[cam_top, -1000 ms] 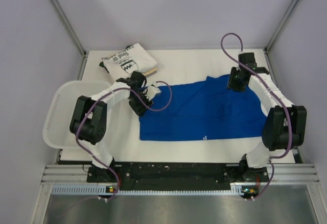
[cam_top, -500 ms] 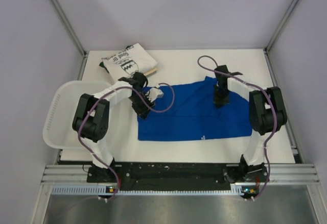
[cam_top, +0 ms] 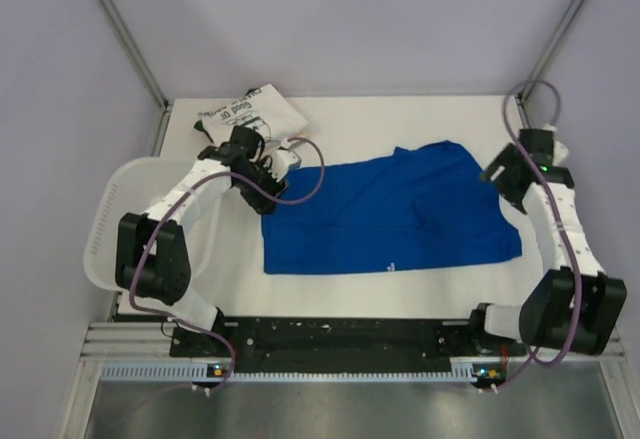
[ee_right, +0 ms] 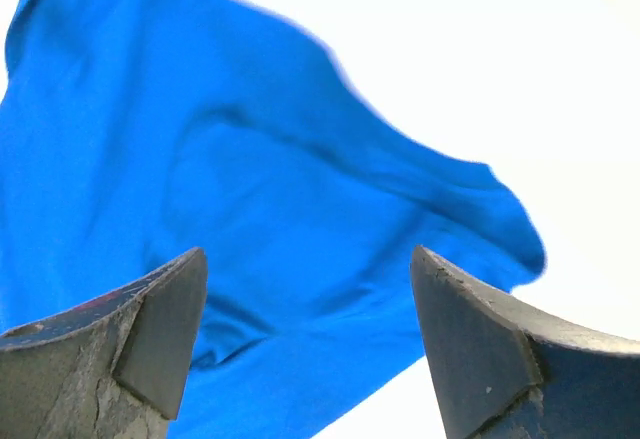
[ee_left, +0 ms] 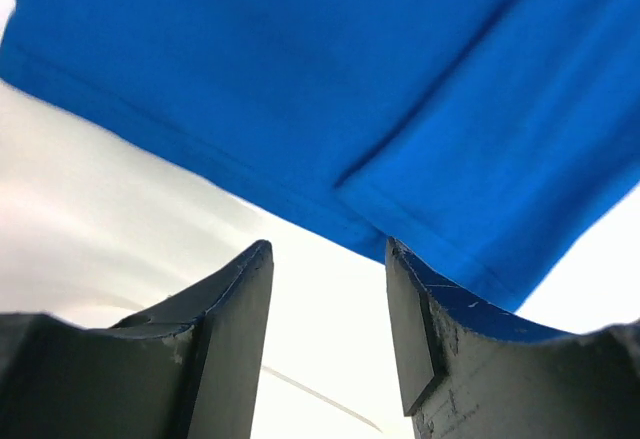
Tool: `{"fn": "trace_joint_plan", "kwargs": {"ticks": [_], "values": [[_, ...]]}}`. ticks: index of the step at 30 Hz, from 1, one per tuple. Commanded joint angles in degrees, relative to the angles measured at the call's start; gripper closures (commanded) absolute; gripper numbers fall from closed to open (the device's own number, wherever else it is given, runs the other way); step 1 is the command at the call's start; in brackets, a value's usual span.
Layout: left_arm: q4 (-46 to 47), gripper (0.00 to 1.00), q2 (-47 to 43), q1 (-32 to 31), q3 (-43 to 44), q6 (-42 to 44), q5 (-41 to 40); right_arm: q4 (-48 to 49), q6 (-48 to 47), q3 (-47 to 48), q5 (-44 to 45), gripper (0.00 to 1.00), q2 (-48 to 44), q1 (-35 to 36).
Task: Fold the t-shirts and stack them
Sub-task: Fold the flattened tshirt in 1/3 of the way
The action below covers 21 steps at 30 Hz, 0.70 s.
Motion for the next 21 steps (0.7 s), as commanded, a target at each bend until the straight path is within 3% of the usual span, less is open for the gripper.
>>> {"fn": "trace_joint_plan", "kwargs": {"ticks": [1, 5, 6, 7, 15, 19, 21], "values": [[-6.96, 0.46, -5.77, -4.44, -1.81, 8.09, 7.67, -2.29, 11.81, -10.07, 1.02, 0.22, -10.85, -13.86], [-10.93, 0.43, -5.6, -12.09, -6.9, 12.15, 7.43, -2.38, 18.32, -19.65, -0.39, 0.35, -17.89, -22.75], [-10.58, 0.31, -5.51, -13.76, -8.57, 12.41, 6.29, -2.29, 19.56, -21.32, -1.0, 0.38, -18.6, -24.16], [-9.62, 0.27, -5.34, -15.0, -9.89, 12.5, 5.4, -2.12, 20.61, -22.91, -0.92, 0.4, -18.87, -25.14], [-1.18, 0.31, -4.46, -15.8, -17.63, 12.42, -0.32, 5.88, 18.69, -25.74, -3.92, 0.43, -9.65, -25.5], [-1.88, 0.46, -2.35, -15.8, -19.12, 11.89, 2.67, 7.11, 18.16, -26.26, -2.06, 0.66, -6.83, -25.76], [-1.7, 0.55, -2.26, -15.71, -20.01, 11.02, 3.37, 7.12, 18.07, -26.53, -2.85, 0.95, -6.65, -26.46]]}}
